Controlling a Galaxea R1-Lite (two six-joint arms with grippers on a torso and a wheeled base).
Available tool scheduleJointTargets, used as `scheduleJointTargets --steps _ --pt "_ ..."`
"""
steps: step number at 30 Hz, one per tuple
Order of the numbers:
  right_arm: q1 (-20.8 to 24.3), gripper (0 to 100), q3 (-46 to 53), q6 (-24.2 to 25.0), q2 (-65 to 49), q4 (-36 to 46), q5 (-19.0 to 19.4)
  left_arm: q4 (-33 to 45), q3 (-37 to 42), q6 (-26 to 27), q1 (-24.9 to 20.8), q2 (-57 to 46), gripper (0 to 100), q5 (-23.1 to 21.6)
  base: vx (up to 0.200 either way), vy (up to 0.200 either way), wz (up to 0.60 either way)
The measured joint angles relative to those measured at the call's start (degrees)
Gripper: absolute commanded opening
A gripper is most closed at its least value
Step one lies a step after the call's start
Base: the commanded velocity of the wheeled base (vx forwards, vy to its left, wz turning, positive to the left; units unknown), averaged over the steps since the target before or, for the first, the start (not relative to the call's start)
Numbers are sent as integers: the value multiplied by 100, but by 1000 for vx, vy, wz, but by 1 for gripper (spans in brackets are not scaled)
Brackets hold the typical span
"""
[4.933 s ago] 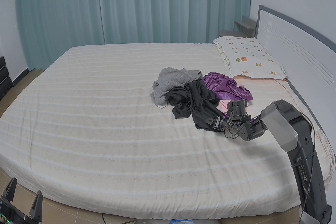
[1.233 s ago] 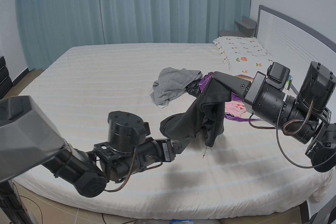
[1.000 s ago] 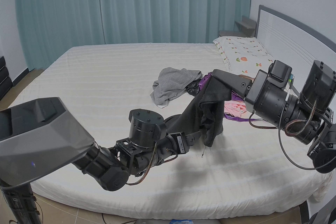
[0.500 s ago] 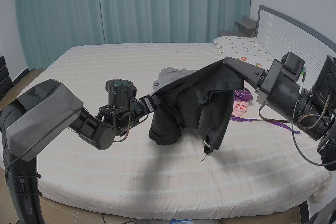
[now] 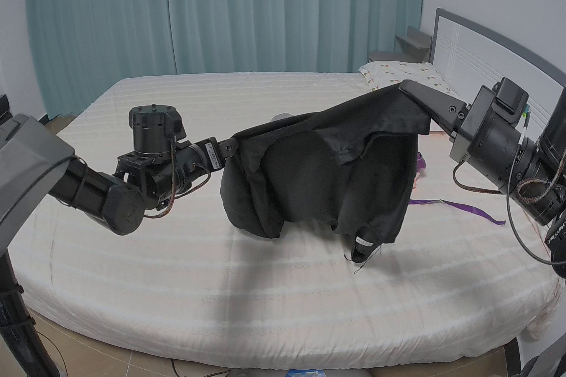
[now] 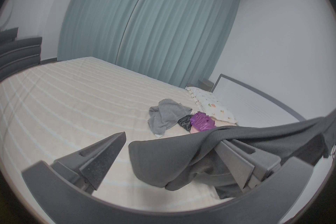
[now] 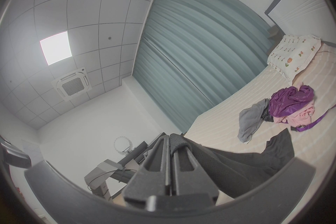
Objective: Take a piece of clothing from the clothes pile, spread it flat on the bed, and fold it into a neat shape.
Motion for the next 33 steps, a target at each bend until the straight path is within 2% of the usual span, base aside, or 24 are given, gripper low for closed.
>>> scheduleJointTargets --steps 8,16,33 --pt "-228 0 -26 6 17 -20 71 132 1024 417 -113 -300 100 -165 0 0 0" --pt "-302 0 -212 9 135 7 93 -165 1280 429 -375 88 100 -439 0 0 0" --pt "-355 0 -607 9 596 -24 99 -364 2269 468 -946 245 100 -2298 0 0 0"
